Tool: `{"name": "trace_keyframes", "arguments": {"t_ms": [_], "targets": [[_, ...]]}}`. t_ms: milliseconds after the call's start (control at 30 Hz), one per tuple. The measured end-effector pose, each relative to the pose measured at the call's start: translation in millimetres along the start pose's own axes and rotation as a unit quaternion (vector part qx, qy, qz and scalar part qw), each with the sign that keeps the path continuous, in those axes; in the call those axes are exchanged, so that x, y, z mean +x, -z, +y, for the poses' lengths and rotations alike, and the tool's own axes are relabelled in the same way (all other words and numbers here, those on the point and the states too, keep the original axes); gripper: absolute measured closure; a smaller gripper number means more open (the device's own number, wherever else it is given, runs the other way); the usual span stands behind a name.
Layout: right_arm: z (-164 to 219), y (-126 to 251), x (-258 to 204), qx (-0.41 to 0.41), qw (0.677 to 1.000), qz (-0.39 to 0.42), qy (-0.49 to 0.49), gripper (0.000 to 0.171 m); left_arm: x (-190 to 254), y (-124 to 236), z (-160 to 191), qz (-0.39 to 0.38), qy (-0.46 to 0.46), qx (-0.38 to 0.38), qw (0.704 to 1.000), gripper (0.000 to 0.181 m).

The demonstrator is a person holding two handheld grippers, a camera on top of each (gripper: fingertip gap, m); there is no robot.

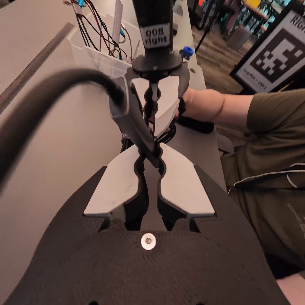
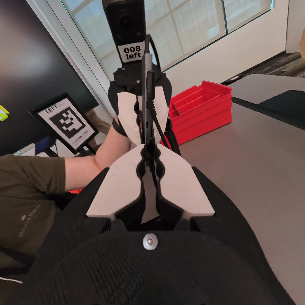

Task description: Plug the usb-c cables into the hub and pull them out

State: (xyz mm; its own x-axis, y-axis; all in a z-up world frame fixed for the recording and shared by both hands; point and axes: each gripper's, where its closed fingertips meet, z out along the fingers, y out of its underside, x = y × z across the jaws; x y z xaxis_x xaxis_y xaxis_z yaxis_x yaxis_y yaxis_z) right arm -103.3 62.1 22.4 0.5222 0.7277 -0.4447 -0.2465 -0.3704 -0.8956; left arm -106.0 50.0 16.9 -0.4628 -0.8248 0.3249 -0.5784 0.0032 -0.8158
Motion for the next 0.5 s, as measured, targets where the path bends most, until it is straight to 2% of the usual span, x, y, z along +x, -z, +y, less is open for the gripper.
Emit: {"name": "trace_keyframes", "arguments": {"t_ms": [233,500], "targets": [[9.6,-7.2,-5.9,-0.042,0.997,0.021,0.055,0.163,5.7,1.0,16.2,-0.002,-0.022,-0.050,0.999,0.170],[-9.6,2.6,-10.9,0.005,0.998,0.026,0.062,0.163,7.5,1.9,-7.9,-0.013,-0.069,0.004,0.998,0.172]]}}
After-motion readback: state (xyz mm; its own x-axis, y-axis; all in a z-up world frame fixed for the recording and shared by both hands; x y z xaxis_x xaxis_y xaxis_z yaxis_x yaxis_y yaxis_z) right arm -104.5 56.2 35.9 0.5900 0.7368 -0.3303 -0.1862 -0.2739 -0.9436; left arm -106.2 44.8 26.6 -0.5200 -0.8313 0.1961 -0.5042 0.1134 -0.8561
